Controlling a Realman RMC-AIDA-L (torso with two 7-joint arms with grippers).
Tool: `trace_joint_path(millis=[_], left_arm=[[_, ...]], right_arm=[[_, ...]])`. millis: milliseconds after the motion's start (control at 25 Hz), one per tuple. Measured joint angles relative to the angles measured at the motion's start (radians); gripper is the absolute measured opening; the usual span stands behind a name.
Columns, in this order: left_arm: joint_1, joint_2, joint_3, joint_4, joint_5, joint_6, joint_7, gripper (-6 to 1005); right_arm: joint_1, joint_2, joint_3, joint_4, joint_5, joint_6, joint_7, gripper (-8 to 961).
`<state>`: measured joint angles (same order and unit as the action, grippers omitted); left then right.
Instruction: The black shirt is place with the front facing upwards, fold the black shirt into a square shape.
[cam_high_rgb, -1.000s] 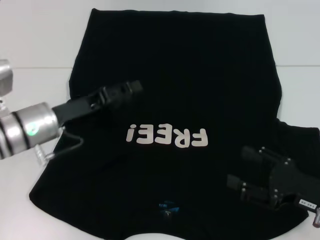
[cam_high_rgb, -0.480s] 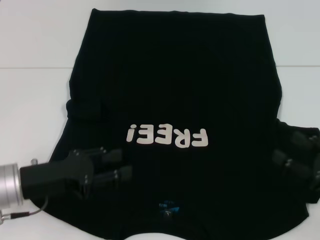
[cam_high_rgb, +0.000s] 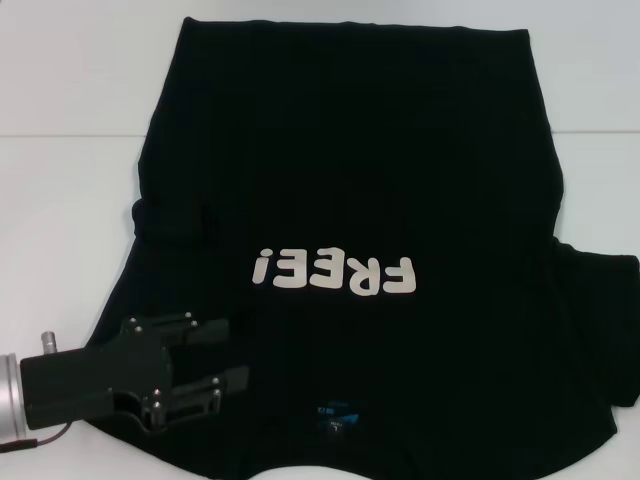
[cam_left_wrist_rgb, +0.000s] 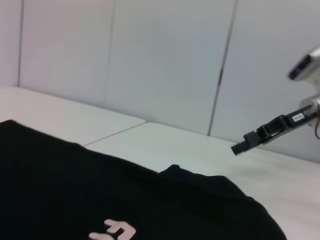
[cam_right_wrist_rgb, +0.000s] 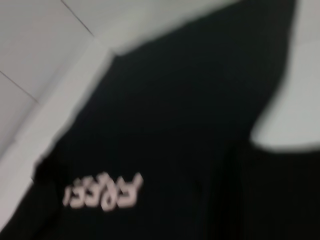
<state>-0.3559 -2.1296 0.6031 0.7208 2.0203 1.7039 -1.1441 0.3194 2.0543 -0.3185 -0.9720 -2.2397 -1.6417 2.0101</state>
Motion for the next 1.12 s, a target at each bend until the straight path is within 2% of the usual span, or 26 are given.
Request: trace_joint_path(millis=[120,200,440,680,1120], left_arm=[[0.001,0.001,-0.001,0.008,0.000,0.005,0.005,596],[0.000,0.003,-0.002,0.009,0.000,0.002,0.011,596],[0.001,0.001,-0.008,0.010,0.000,0.007,0.032,597],[0.003,0.004,-0.009,0.011,-0.004,0.011,0.025,597],[0.017,0.000,-0.021,0.011,-0.008,0.013,0.030,601]], right_arm=[[0.073,-0.047,-0.007,-0.047,-0.182,-0.069,0.238,915],[0.118,-0.064,-0.009,-0.048,-0.269,-0.095,0.341,914],[0.216,-0.068,-0.035,-0.035,-0.458,-0.062,0.478,914],[0.246,-0.073,-0.092,0.023,-0.475,0.015,0.543,915],[0.279,-0.111,-0.107,0.199,-0.470,0.122,0.561,887]])
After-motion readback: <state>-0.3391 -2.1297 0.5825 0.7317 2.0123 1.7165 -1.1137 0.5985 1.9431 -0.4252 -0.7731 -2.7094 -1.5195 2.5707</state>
